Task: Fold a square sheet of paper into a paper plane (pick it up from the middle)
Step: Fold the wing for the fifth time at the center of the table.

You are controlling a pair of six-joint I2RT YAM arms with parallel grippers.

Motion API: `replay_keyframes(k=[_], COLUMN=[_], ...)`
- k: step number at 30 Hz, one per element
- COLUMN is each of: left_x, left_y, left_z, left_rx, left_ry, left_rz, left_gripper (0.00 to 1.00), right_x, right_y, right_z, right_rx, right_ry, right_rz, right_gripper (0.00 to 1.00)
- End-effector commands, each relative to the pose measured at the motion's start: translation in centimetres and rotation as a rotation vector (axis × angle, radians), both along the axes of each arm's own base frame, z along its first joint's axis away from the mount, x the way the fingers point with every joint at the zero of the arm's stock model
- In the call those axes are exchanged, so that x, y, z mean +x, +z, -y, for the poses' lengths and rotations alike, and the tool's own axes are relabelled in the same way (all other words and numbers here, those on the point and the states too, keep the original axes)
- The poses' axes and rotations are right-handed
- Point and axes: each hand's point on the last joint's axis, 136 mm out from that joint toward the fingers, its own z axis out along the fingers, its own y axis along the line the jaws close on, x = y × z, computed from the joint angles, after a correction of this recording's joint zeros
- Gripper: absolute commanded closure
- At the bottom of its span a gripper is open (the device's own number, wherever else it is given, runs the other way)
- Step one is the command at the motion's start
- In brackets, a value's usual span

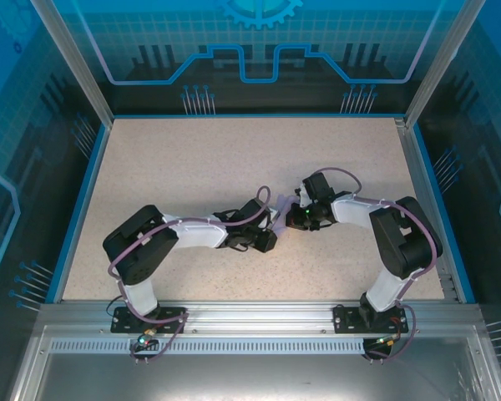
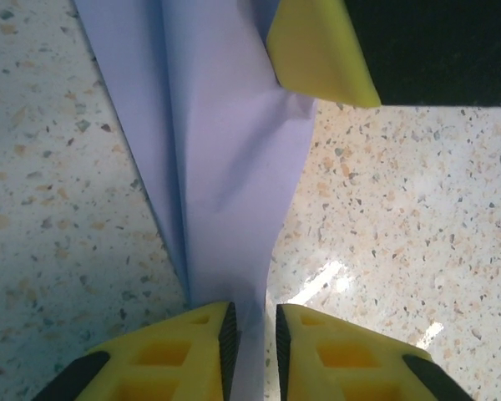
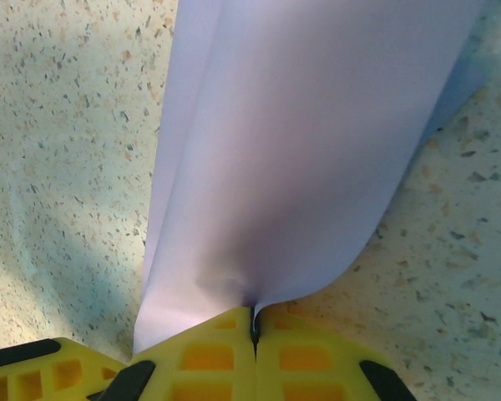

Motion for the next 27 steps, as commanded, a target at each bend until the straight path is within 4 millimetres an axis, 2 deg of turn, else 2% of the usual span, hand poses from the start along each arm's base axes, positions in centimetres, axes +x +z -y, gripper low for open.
replay_keyframes(k=[1,6,14,17,20,21,27], left_x=[-1.2,-0.9,-1.5,-1.7,-2.0,-2.1,-2.6], left_y=[-0.4,0.0,-0.4,-0.8,-1.5,-1.7,-3.0], left_z=[-2.2,-2.9,-2.6,-2.7,-3.0,-3.0,-3.4], left_rx=[0.140,0.199,0.237,0.262,0.321,0.337,0.415], left_ry=[-0.014,-0.006,-0.042,-0.051,-0.076,-0.084,-0.128], left_rz=[0.028,0.084,0.096,0.098,0.117,0.123,0.148], left_gripper=[0.73,0.68,0.67,0.70,0.72,0.72,0.75], right_x=[0.0,-0.3,-0.3,-0.3,-0.3,0.6,1.1], right_y=[-0.3,-0.6,-0.9,-1.0,-0.7,0.2,1.1], right_z=[0.8,0.9,0.8,0.8,1.0,0.6,0.4], right_rx=[-0.045,-0.049,-0.044,-0.046,-0.047,-0.037,-0.033], right_ry=[0.005,0.012,0.015,0.013,0.016,0.017,0.021], right_rz=[-0.018,-0.030,-0.037,-0.042,-0.036,-0.009,0.012], right_gripper=[0.97,0.97,0.97,0.97,0.97,0.97,0.97])
